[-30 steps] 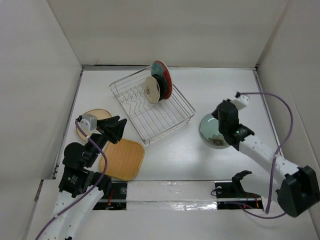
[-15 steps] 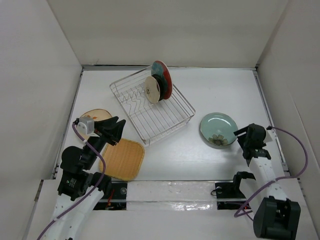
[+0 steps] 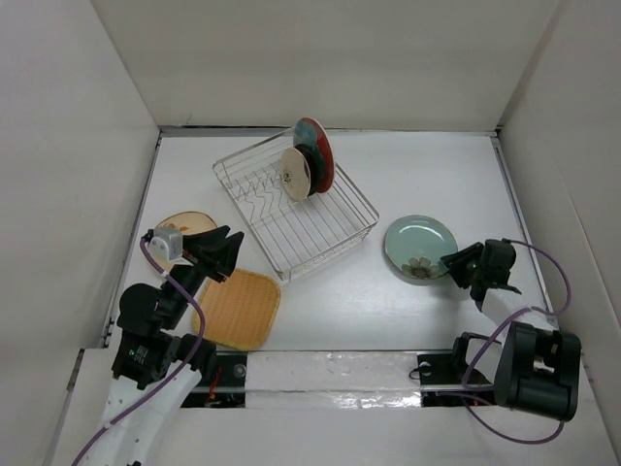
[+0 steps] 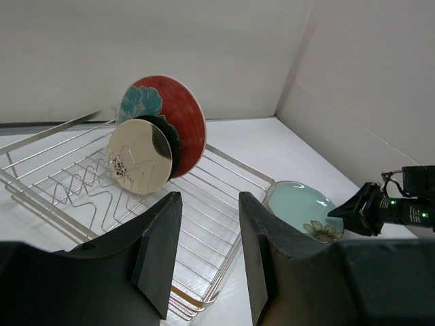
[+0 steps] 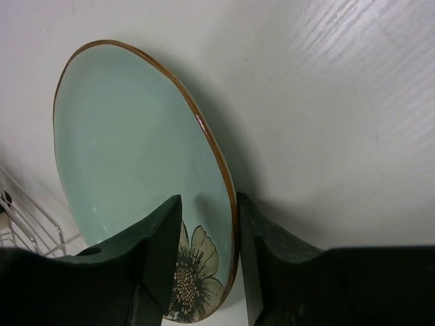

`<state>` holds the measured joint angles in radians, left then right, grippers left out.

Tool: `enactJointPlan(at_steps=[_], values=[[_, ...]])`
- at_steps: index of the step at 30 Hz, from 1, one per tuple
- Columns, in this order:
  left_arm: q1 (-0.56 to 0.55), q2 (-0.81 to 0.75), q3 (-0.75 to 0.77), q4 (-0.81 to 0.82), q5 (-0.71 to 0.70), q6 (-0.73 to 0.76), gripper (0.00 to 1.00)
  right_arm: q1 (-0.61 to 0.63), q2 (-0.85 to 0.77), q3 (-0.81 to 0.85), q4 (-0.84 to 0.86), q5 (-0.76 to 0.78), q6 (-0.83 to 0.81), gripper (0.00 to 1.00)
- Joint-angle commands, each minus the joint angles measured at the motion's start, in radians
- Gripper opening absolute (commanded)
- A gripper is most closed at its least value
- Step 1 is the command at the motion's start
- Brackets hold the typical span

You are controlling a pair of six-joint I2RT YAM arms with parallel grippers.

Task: Load the plates into the dish rack

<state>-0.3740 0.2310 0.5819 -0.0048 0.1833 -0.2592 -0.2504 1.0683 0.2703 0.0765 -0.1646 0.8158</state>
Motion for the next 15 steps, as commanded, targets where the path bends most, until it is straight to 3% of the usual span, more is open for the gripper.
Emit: enactJointPlan(at_steps=[1,6,11,15], values=[[-0.006,0.008,0.019,0.040,-0.001,0.000,0.36,-0.015,0.039,-0.020,0.113,-0.107,0.016,0.40],[-0.006,0.011,0.019,0.039,-0.005,0.002,0.36,-0.050,0.071,-0.058,0.195,-0.107,0.062,0.00],[-0.006,0.024,0.021,0.039,-0.002,0.002,0.36,-0.064,-0.036,-0.069,0.261,-0.127,0.091,0.00],[-0.006,0.028,0.021,0.037,-0.007,0.005,0.36,-0.064,-0.250,0.000,0.189,-0.113,0.079,0.00]])
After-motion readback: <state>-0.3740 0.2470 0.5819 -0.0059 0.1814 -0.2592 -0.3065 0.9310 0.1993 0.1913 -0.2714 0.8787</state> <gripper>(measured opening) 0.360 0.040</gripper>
